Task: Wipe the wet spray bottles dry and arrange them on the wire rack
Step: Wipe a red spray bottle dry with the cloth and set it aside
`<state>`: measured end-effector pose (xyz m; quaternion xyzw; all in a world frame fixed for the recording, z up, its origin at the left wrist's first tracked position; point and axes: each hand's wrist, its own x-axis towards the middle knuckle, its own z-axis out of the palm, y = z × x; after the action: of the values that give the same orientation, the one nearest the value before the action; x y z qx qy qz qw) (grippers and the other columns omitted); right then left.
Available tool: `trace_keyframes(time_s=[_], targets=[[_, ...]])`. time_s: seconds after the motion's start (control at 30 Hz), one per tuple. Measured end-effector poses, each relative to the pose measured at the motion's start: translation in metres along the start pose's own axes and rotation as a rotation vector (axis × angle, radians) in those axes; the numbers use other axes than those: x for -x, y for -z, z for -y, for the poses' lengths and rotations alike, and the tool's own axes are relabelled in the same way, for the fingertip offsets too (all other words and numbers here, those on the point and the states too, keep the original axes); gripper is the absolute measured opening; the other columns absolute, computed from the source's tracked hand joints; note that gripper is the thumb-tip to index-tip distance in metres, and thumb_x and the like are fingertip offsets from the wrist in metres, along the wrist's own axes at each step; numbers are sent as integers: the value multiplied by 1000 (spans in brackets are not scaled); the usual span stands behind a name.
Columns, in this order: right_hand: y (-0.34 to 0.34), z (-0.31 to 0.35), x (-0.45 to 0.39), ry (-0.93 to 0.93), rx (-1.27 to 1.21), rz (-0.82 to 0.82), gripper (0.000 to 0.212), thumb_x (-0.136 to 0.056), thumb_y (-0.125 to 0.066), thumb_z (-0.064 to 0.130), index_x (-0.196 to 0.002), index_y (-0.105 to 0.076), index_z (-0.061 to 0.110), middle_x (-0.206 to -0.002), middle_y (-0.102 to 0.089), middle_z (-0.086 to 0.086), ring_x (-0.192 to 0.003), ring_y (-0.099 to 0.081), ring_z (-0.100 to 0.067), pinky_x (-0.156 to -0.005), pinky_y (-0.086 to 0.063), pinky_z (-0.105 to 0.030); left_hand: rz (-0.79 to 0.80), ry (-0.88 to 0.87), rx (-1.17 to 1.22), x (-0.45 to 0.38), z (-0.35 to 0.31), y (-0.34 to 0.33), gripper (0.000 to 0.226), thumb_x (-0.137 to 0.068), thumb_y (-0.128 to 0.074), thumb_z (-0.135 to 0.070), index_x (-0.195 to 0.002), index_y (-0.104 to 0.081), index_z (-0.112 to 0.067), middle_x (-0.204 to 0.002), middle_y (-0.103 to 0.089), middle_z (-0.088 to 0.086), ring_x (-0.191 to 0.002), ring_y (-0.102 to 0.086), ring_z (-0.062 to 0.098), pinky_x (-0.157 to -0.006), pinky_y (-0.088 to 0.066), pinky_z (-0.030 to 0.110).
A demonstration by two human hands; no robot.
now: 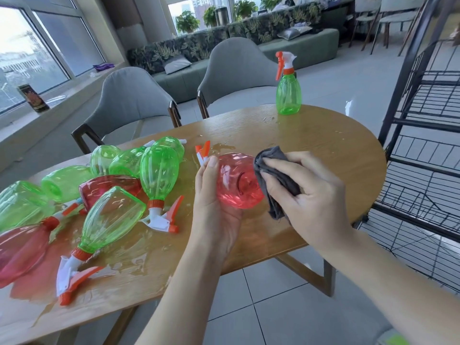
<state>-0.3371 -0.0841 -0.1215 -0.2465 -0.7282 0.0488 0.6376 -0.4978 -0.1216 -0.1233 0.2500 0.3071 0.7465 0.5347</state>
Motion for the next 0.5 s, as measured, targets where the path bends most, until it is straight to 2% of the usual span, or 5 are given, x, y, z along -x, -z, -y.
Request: trace_keyframes(time_s=[0.07,0.23,0.3,0.4,0.5], targets=[[4,0,1,-20,23,17,22,-91,-76,7,-113,-77,2,-104,-72,-11,-94,-66,-12,-87,-53,-16,-16,-24,-34,3,-5,-2,83,-85,-88,-48,-148,-47,-12,-143,-57,25,-122,-60,34,-94,-59,54],[0,5,14,-14,-42,113,20,-90,-76,8,-108,-78,2,-100,-71,-10,-86,-66,-11,-76,-54,-23,-46,-90,-38,-4,-13,0,116,-79,-90,-57,-163,-30,-3,-160,-42,34,-125,-58,42,-87,-61,52],[-5,10,20,18,-79,154,20,-90,-76,7,-109,-79,2,-100,-71,-11,-87,-68,-14,-77,-55,-25,-54,-96,-29,-5,-13,2,120,-78,-91,-57,-164,-27,-2,-155,-45,35,-125,-54,40,-93,-60,53],[-13,20,19,82,-90,182,21,-90,-76,6,-110,-78,1,-101,-70,-15,-92,-70,-25,-82,-57,-31,-76,-58,-24,-3,-10,5,128,-75,-94,-58,-165,-23,-2,-137,-46,20,-125,-49,37,-109,-48,53],[-14,21,8,120,-68,140,19,-91,-75,4,-110,-78,0,-100,-71,-16,-91,-71,-27,-83,-57,-32,-44,-71,-2,1,-10,5,122,-79,-93,-53,-165,-23,-1,-138,-47,20,-124,-52,37,-102,-55,47]])
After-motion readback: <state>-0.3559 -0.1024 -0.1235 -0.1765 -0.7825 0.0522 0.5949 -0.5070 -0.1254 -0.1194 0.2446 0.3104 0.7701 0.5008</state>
